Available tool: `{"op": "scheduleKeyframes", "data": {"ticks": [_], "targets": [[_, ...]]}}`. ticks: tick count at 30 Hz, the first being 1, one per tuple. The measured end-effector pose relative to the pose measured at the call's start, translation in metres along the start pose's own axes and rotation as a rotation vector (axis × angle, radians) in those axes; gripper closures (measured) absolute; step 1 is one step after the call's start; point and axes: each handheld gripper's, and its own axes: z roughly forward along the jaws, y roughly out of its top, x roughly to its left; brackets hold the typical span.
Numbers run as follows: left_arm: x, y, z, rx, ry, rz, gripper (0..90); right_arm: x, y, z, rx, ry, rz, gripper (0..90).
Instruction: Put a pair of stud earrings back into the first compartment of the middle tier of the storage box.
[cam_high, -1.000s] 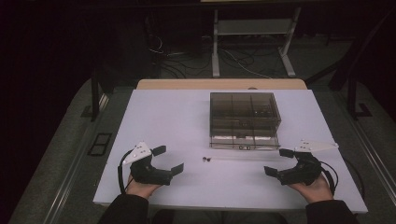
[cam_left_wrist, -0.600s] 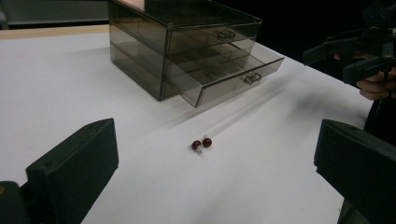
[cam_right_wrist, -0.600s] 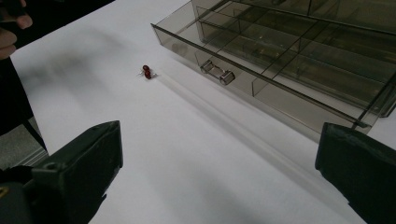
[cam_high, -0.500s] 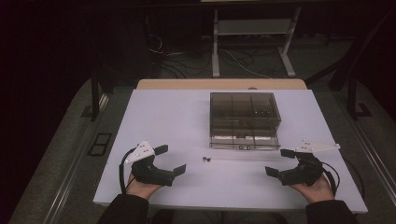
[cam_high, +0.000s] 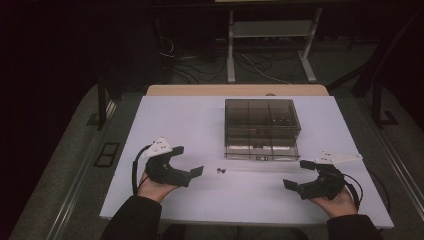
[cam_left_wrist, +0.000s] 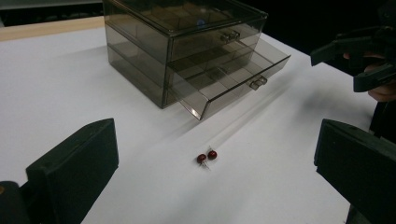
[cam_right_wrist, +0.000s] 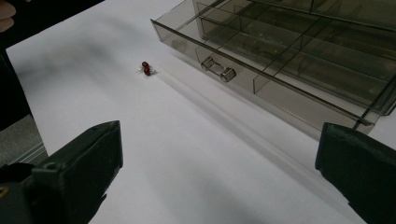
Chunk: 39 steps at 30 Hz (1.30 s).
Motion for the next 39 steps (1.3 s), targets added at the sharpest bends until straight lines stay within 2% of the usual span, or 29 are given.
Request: {"op": "scheduleKeyframes", "data": {"ticks": [8, 15, 26, 32, 39], "targets": [[0.003, 0.010, 0.022, 0.058, -0.018, -0.008, 0.0, 0.000, 0.000, 0.000, 0.002, 0.001, -0.002, 0.3], [0.004, 0.012, 0.035, 0.081, -0.024, -0.016, 0.0, 0.000, 0.000, 0.000, 0.002, 0.002, -0.003, 0.3], [0.006, 0.010, 0.058, 0.105, -0.024, -0.037, 0.0, 0.001, 0.000, 0.001, 0.006, 0.000, -0.003, 0.3], [0.007, 0.008, 0.067, 0.124, -0.021, -0.032, 0.0, 0.001, 0.000, 0.001, 0.005, 0.001, -0.003, 0.3], [0.006, 0.003, 0.079, 0.180, -0.002, -0.028, 0.0, 0.000, -0.001, 0.001, 0.006, 0.001, -0.007, 0.3]]}}
